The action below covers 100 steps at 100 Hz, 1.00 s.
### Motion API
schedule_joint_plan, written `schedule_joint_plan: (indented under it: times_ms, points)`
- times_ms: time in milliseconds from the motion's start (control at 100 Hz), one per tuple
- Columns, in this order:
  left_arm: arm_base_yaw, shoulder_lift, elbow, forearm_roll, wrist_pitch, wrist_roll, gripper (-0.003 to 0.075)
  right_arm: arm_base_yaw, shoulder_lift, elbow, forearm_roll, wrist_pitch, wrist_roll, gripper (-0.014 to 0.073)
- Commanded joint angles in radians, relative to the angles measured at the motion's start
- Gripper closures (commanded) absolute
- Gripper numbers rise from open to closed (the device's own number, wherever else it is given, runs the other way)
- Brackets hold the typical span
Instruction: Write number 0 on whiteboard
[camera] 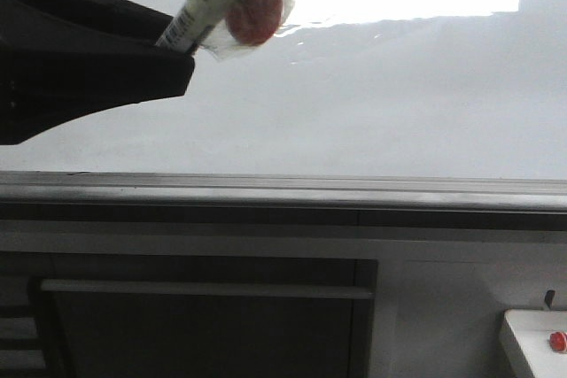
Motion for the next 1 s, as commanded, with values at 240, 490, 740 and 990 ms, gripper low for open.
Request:
schedule_joint_plan:
  times_ms: [240,490,740,990]
  points:
    - [-0.007,-0.018,-0.025,-0.032,0.013,-0.005,0.0741,0.004,0.030,-0.036,0.006,-0.075,-0.012,0.0481]
    - [-0.007,-0.018,0.029,-0.091,0.019,-0.005,0.0741,0.004,0.078,-0.036,0.006,-0.075,-0.012,0.0480]
    - [-0.007,-0.018,0.089,-0.155,-0.049,-0.004,0.0741,0.004,0.116,-0.036,0.006,-0.075,-0.012,0.0481]
    - [-0.007,-0.018,0.092,-0.239,-0.051,-0.004,0.0738,0.004,0.128,-0.036,0.006,-0.064,-0.012,0.0597]
